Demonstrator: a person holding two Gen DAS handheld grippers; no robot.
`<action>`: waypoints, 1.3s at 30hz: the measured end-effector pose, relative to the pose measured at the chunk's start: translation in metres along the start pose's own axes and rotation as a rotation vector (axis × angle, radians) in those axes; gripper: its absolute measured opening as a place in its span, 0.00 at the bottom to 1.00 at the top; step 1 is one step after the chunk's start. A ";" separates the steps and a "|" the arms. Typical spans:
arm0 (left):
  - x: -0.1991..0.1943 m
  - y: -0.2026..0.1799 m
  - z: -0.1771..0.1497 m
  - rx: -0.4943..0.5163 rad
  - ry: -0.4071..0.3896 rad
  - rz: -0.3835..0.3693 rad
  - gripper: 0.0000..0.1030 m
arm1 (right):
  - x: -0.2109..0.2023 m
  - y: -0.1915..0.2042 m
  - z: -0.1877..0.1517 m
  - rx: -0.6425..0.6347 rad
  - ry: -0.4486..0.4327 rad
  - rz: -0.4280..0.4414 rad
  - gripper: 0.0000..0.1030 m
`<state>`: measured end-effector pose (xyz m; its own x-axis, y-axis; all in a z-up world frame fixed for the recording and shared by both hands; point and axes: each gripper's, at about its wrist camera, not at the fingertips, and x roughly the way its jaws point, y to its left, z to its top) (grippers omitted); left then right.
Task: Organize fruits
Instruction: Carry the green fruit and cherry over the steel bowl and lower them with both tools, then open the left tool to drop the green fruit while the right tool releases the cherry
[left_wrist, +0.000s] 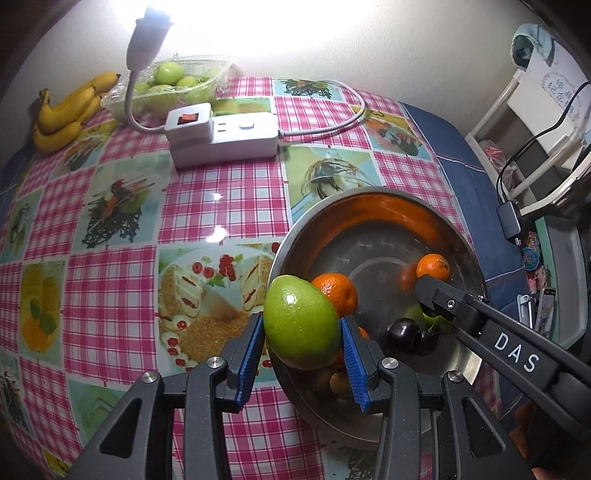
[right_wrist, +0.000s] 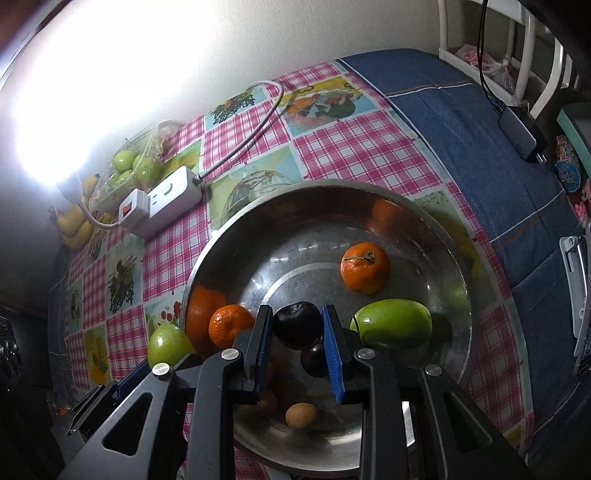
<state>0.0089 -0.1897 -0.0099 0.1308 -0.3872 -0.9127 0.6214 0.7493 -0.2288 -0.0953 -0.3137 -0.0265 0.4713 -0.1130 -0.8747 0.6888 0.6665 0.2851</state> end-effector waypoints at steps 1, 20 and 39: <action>0.001 0.000 0.001 -0.002 0.000 -0.004 0.43 | 0.001 -0.001 0.001 0.005 -0.001 0.005 0.27; 0.027 -0.012 0.044 0.015 -0.036 -0.088 0.43 | 0.012 -0.019 0.009 0.077 0.027 -0.029 0.27; 0.041 -0.009 0.053 -0.042 0.000 -0.174 0.42 | 0.021 -0.013 0.005 0.066 0.054 -0.049 0.27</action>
<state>0.0496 -0.2404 -0.0275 0.0244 -0.5131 -0.8580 0.6020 0.6927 -0.3972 -0.0915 -0.3286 -0.0464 0.4068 -0.1031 -0.9077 0.7462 0.6106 0.2651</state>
